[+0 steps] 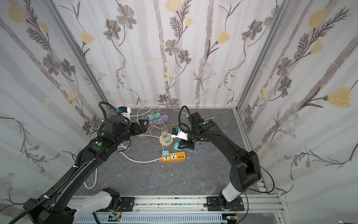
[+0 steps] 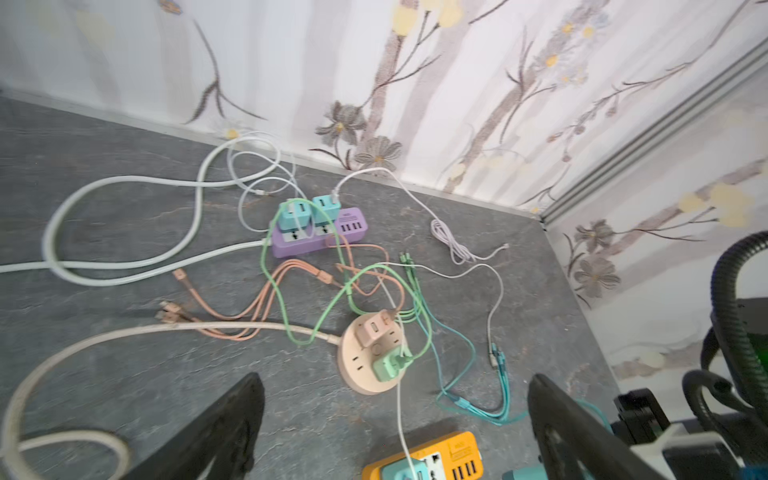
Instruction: Insert the plug
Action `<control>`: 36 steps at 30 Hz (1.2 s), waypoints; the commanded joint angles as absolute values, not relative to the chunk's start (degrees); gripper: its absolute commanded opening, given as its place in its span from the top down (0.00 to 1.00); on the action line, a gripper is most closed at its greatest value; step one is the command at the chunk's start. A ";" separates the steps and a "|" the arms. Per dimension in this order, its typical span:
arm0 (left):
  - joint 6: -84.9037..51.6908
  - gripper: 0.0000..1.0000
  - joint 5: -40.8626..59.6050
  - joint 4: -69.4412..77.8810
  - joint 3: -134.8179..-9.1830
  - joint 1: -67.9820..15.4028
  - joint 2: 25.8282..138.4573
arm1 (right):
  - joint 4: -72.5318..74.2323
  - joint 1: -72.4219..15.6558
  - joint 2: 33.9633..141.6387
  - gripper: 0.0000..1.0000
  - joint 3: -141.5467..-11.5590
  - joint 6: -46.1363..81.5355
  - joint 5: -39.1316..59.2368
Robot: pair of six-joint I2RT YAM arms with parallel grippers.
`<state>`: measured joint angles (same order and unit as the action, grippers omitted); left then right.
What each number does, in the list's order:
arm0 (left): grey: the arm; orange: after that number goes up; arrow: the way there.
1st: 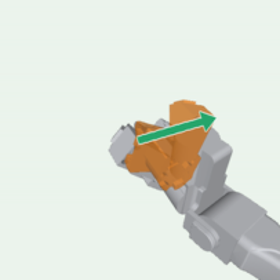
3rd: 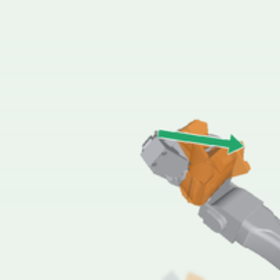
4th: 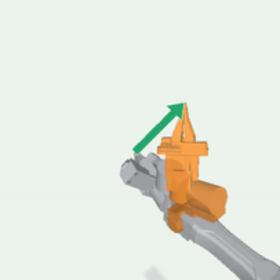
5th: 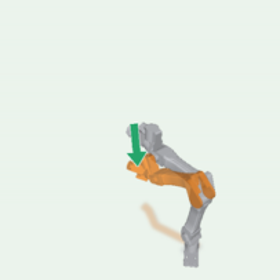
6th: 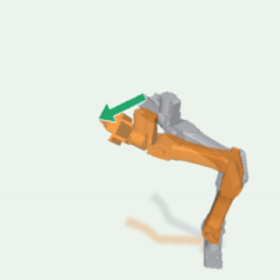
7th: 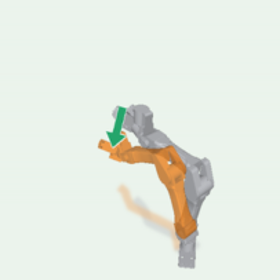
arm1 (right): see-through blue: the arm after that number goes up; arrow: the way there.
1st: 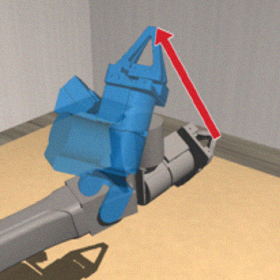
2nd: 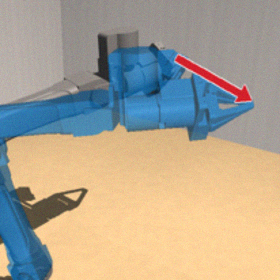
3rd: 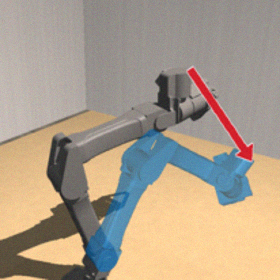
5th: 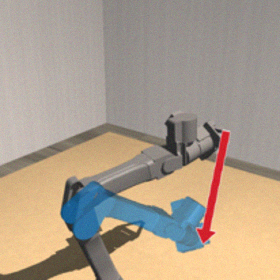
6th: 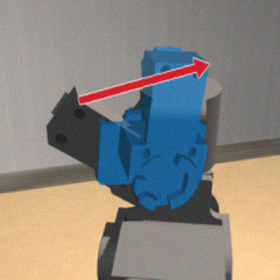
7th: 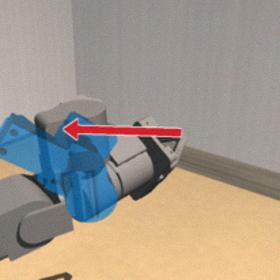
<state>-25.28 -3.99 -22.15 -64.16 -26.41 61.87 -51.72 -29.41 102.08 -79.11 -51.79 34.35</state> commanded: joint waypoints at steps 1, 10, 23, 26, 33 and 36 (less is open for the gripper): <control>-23.71 0.00 -12.98 -24.40 -63.16 -26.28 60.59 | -52.05 -31.04 104.47 1.00 -79.09 -59.31 29.24; -23.20 0.00 -14.86 -25.01 -61.47 -26.19 59.75 | -49.00 -35.00 111.68 1.00 -81.29 -61.16 23.30; -23.03 0.00 -15.71 -25.74 -61.13 -25.93 60.03 | -42.68 -36.91 115.46 1.00 -82.09 -62.34 23.34; -23.03 0.00 -15.79 -25.87 -61.08 -25.93 60.19 | -42.17 -37.02 115.79 1.00 -82.09 -62.56 22.54; -23.23 0.00 -15.76 -25.88 -61.30 -25.75 61.15 | -42.05 -37.18 116.34 1.00 -81.66 -63.83 21.38; -23.20 0.00 -15.63 -25.92 -61.35 -25.69 61.27 | -43.40 -37.27 116.63 1.00 -81.56 -65.23 20.30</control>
<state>-22.94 -14.81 -25.54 -61.23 -25.82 61.14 -43.66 -37.17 116.22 -81.65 -62.85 21.19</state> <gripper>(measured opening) 0.997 0.246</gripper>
